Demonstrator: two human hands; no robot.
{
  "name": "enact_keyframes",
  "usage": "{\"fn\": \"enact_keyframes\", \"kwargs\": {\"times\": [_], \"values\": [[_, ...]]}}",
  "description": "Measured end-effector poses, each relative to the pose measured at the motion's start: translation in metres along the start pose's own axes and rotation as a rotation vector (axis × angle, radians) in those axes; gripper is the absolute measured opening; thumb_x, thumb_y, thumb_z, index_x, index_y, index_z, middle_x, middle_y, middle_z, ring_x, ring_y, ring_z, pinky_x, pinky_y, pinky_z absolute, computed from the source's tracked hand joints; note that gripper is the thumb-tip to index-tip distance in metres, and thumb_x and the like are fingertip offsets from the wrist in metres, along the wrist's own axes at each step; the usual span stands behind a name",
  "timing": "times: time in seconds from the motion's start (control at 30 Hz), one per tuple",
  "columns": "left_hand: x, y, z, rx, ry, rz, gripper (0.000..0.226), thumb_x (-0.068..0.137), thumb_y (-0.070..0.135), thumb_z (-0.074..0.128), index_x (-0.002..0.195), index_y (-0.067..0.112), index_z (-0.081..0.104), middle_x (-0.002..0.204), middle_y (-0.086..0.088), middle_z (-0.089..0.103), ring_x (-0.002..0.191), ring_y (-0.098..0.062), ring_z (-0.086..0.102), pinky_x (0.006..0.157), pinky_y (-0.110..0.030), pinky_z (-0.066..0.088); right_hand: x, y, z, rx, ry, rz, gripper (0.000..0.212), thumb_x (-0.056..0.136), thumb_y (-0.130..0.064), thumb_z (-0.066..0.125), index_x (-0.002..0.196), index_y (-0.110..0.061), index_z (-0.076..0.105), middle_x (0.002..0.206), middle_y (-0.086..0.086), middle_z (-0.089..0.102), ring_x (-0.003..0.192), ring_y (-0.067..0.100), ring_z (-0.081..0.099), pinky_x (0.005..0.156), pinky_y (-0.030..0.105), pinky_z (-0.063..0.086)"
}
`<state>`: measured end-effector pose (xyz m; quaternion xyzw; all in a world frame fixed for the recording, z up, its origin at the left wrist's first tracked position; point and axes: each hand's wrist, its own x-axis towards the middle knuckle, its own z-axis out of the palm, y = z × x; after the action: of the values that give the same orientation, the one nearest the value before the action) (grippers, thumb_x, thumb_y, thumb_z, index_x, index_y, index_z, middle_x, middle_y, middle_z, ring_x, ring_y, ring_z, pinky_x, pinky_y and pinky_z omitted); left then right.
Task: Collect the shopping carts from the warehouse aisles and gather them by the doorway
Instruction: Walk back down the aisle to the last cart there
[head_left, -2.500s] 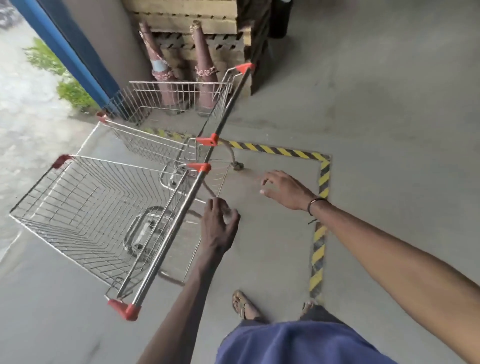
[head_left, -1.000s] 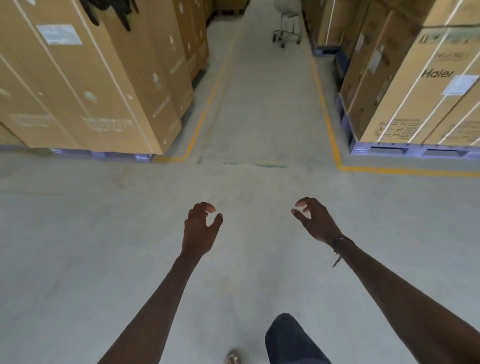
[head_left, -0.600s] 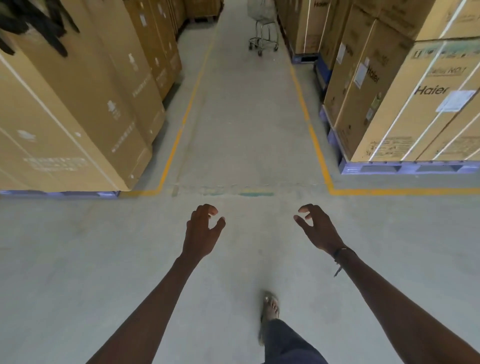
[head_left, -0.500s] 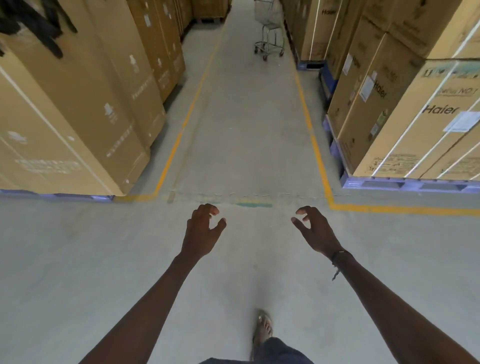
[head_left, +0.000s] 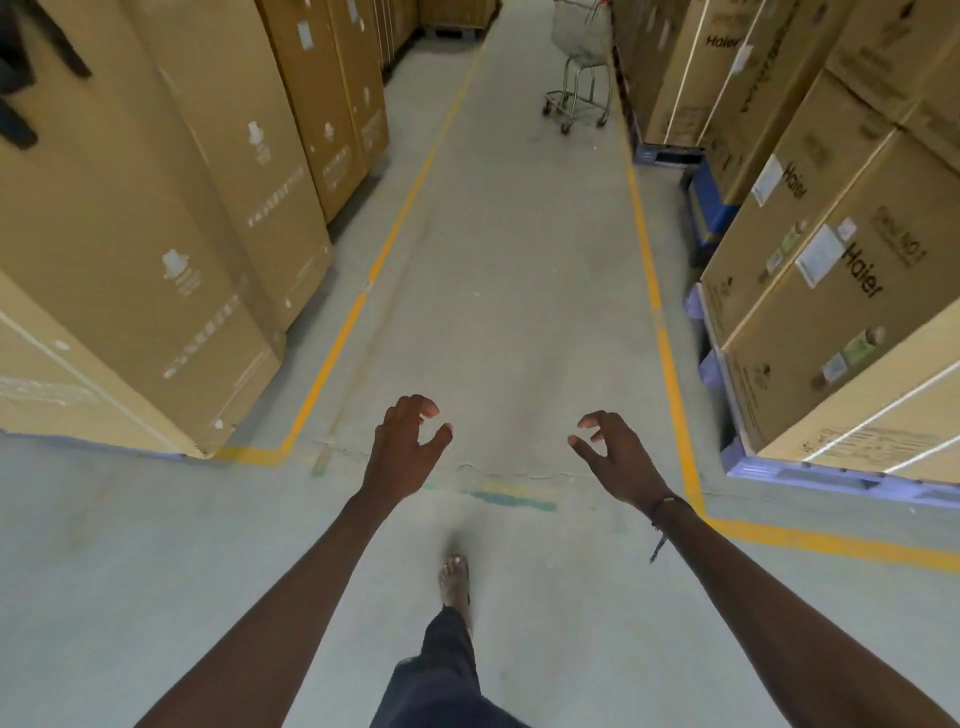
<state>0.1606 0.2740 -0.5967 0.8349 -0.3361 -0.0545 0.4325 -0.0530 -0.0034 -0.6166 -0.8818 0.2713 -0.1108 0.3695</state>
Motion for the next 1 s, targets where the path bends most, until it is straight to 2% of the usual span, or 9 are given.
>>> {"fn": "enact_keyframes", "kwargs": {"times": [0.27, 0.37, 0.47, 0.53, 0.6, 0.7, 0.87, 1.0], "values": [[0.275, -0.006, 0.022, -0.024, -0.059, 0.030, 0.034, 0.086, 0.061, 0.053, 0.106, 0.034, 0.052, 0.107, 0.016, 0.059, 0.096, -0.016, 0.057, 0.096, -0.052, 0.049, 0.245, -0.006, -0.029, 0.049, 0.058, 0.061, 0.026, 0.105, -0.042, 0.068, 0.122, -0.024, 0.063, 0.123, -0.007, 0.059, 0.102, 0.009, 0.064, 0.084, 0.029, 0.044], [0.369, -0.002, 0.040, -0.035, -0.077, 0.042, 0.033, 0.086, 0.060, 0.053, 0.106, 0.033, 0.053, 0.107, 0.018, 0.058, 0.097, -0.013, 0.056, 0.097, -0.052, 0.048, 0.324, 0.002, -0.045, 0.069, 0.090, 0.074, 0.026, 0.105, -0.043, 0.068, 0.121, -0.024, 0.063, 0.123, -0.006, 0.060, 0.101, 0.001, 0.063, 0.083, 0.024, 0.044], [0.459, -0.008, 0.070, -0.040, -0.086, 0.052, 0.036, 0.086, 0.058, 0.055, 0.108, 0.030, 0.055, 0.107, 0.020, 0.057, 0.098, -0.015, 0.057, 0.096, -0.052, 0.050, 0.411, 0.021, -0.060, 0.092, 0.113, 0.089, 0.025, 0.105, -0.045, 0.066, 0.120, -0.025, 0.063, 0.123, -0.008, 0.060, 0.102, 0.000, 0.063, 0.083, 0.018, 0.044], [0.518, -0.016, 0.093, -0.035, -0.090, 0.056, 0.039, 0.086, 0.058, 0.056, 0.109, 0.026, 0.057, 0.107, 0.018, 0.058, 0.098, -0.017, 0.059, 0.095, -0.051, 0.051, 0.472, 0.041, -0.070, 0.106, 0.130, 0.089, 0.025, 0.106, -0.047, 0.064, 0.120, -0.025, 0.063, 0.123, -0.007, 0.061, 0.102, 0.001, 0.064, 0.084, 0.021, 0.045], [0.579, -0.025, 0.119, -0.027, -0.100, 0.065, 0.033, 0.090, 0.053, 0.061, 0.110, 0.026, 0.057, 0.107, 0.017, 0.058, 0.098, -0.018, 0.058, 0.094, -0.051, 0.051, 0.537, 0.061, -0.083, 0.114, 0.141, 0.075, 0.026, 0.107, -0.048, 0.062, 0.120, -0.025, 0.063, 0.124, -0.006, 0.061, 0.102, 0.000, 0.065, 0.084, 0.023, 0.046], [0.672, -0.026, 0.155, -0.027, -0.104, 0.061, 0.024, 0.093, 0.042, 0.067, 0.110, 0.031, 0.055, 0.108, 0.024, 0.057, 0.099, -0.016, 0.058, 0.096, -0.053, 0.050, 0.636, 0.084, -0.110, 0.124, 0.133, 0.061, 0.026, 0.107, -0.047, 0.061, 0.120, -0.025, 0.063, 0.124, -0.006, 0.061, 0.103, -0.001, 0.064, 0.084, 0.020, 0.045], [0.833, 0.001, 0.200, -0.022, -0.087, 0.030, 0.024, 0.092, 0.045, 0.063, 0.109, 0.031, 0.055, 0.109, 0.026, 0.056, 0.102, -0.014, 0.057, 0.099, -0.052, 0.049, 0.797, 0.111, -0.168, 0.109, 0.101, 0.026, 0.028, 0.108, -0.050, 0.060, 0.122, -0.026, 0.063, 0.125, -0.007, 0.060, 0.105, 0.001, 0.064, 0.086, 0.026, 0.047], [0.947, 0.023, 0.225, -0.018, -0.078, 0.034, 0.024, 0.092, 0.049, 0.059, 0.110, 0.033, 0.053, 0.110, 0.026, 0.056, 0.103, -0.011, 0.056, 0.100, -0.051, 0.048, 0.908, 0.125, -0.206, 0.118, 0.110, 0.030, 0.027, 0.108, -0.048, 0.061, 0.120, -0.025, 0.064, 0.123, -0.006, 0.061, 0.103, 0.001, 0.065, 0.084, 0.023, 0.046]]}}
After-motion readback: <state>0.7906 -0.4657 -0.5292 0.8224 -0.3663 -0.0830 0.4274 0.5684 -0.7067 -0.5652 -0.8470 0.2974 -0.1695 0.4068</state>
